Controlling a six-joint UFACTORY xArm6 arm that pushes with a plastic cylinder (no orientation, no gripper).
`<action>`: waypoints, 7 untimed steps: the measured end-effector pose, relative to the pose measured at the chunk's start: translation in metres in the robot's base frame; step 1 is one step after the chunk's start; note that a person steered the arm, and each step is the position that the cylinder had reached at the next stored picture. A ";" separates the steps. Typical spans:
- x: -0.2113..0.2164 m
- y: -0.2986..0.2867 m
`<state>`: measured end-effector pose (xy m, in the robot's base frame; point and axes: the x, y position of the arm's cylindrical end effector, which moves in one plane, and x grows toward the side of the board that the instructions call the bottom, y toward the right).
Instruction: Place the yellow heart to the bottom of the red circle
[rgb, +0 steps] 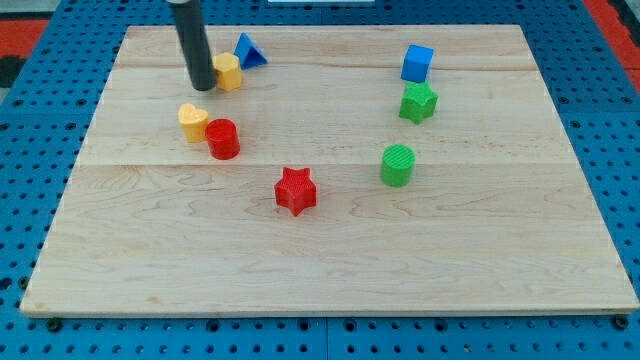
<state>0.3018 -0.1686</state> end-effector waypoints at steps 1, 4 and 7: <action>-0.027 0.014; -0.019 0.123; 0.114 0.223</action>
<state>0.4159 0.0540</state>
